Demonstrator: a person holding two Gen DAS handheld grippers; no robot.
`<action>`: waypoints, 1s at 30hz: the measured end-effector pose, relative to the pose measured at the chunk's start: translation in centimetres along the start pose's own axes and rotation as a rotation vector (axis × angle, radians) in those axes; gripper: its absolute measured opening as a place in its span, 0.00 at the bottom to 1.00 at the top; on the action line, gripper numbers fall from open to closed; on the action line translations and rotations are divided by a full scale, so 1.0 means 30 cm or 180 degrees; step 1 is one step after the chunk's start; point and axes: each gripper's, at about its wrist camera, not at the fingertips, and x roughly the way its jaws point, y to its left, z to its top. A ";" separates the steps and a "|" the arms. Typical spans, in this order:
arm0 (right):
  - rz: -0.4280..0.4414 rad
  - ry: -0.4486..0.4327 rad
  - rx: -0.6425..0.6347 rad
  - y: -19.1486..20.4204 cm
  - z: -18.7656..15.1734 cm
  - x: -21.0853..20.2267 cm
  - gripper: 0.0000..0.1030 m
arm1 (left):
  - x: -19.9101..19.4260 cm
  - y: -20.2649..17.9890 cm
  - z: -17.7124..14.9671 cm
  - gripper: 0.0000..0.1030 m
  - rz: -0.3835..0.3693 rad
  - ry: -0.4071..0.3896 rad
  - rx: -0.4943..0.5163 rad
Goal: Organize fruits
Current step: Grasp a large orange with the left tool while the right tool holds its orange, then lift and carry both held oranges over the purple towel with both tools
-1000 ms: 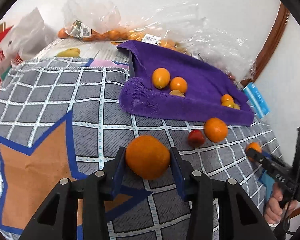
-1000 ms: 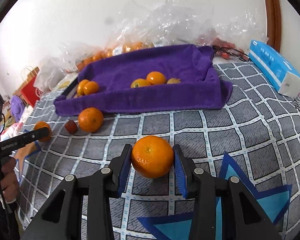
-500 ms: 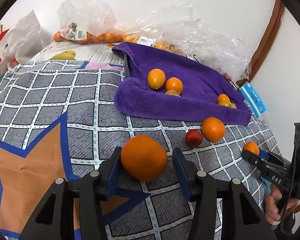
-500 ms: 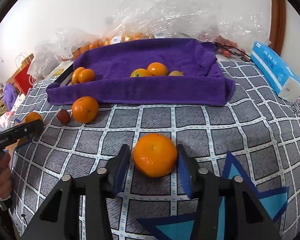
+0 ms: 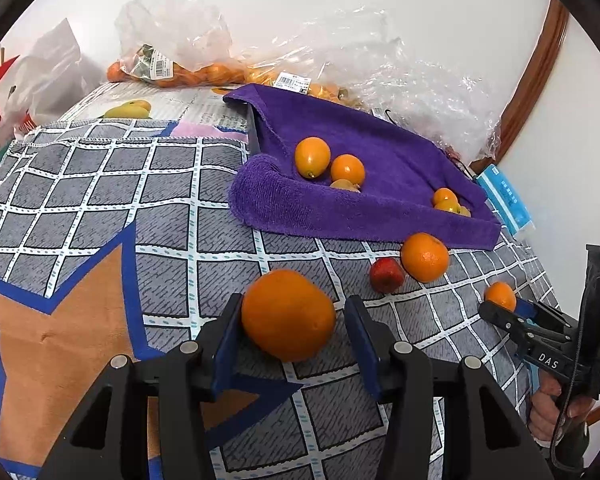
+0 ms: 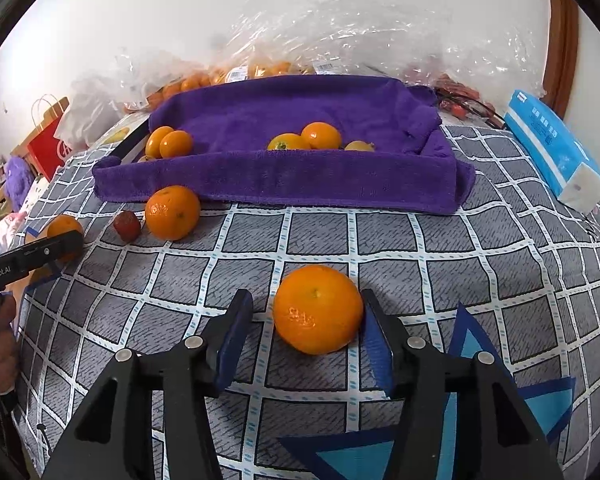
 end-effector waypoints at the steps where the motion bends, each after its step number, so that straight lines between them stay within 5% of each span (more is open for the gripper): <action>1: -0.0019 0.0002 -0.0015 0.003 0.000 0.000 0.53 | -0.002 0.002 -0.001 0.45 -0.0010 -0.0006 -0.0012; 8: -0.0100 -0.0017 0.0022 -0.007 -0.002 -0.003 0.40 | -0.018 0.013 -0.009 0.39 -0.0139 -0.0038 -0.0055; 30: 0.0207 -0.0378 0.0314 -0.062 -0.010 -0.075 0.40 | -0.072 0.028 -0.018 0.39 -0.0123 -0.0342 -0.0151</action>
